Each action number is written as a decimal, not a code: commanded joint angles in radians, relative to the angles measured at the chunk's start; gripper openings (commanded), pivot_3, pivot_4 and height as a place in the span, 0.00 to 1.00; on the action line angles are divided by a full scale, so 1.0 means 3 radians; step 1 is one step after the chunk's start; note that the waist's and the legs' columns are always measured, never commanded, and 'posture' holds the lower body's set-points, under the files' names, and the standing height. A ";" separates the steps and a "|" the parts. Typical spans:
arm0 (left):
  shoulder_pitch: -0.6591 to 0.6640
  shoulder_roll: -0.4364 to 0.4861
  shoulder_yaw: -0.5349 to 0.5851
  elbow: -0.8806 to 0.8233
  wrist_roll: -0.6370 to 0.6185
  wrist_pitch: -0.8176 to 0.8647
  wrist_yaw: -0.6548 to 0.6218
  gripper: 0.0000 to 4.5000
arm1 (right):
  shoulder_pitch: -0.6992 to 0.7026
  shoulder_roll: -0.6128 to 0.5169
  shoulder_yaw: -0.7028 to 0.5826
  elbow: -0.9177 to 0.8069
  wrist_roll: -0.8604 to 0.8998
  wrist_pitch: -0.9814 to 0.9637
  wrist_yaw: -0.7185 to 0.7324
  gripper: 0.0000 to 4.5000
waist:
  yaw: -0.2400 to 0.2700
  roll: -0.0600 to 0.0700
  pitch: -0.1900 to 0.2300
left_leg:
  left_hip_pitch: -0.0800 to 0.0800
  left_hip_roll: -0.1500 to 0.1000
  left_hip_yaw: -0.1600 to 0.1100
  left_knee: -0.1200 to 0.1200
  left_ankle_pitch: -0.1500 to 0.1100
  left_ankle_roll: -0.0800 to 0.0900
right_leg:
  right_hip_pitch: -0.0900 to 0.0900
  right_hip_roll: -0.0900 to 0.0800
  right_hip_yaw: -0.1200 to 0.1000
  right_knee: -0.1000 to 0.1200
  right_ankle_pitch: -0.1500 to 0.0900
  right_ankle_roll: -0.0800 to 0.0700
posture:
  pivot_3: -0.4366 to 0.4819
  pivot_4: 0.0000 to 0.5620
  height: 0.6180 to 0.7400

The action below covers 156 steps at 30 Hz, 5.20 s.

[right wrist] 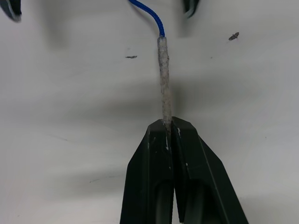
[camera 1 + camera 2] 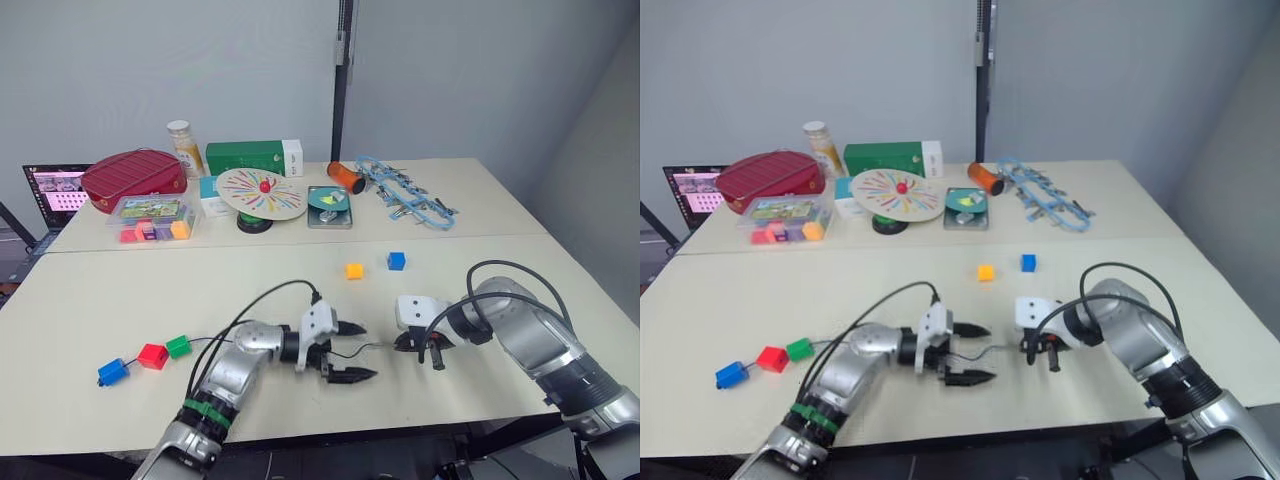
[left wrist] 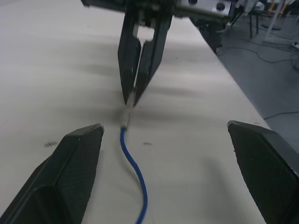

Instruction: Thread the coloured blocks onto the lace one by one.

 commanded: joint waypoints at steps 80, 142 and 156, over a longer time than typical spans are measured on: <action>0.0111 0.0046 0.0246 -0.0786 0.0034 0.0512 0.0552 0.00 | -0.0273 0.1439 -0.1991 0.1993 0.0742 -0.0878 -0.2876 0.89 | 0.0007 0.0005 -0.0001 | 0.0008 -0.0004 0.0001 -0.0016 0.0014 -0.0021 | 0.0002 -0.0002 0.0007 0.0000 0.0003 0.0003 | 0.48 0.27 1.00; -0.0033 -0.0025 0.0122 -0.0147 0.0078 0.0083 0.0292 0.00 | 0.2140 0.1780 -0.2412 -0.2257 0.2461 0.1991 -0.3555 0.79 | 0.0022 0.0013 -0.0004 | 0.0011 -0.0005 -0.0001 -0.0019 0.0004 0.0003 | 0.0007 -0.0002 0.0007 -0.0004 0.0002 0.0004 | 0.48 0.27 1.00; 0.0154 0.0067 0.0158 -0.0374 0.0099 0.0120 0.0428 0.00 | 0.1177 -0.0320 -0.1825 -0.1205 0.2314 0.1234 -0.1394 0.99 | 0.0036 0.0013 -0.0002 | 0.0009 0.0000 0.0003 -0.0017 0.0003 0.0006 | 0.0010 0.0001 0.0005 -0.0012 0.0002 0.0004 | 0.48 0.27 1.00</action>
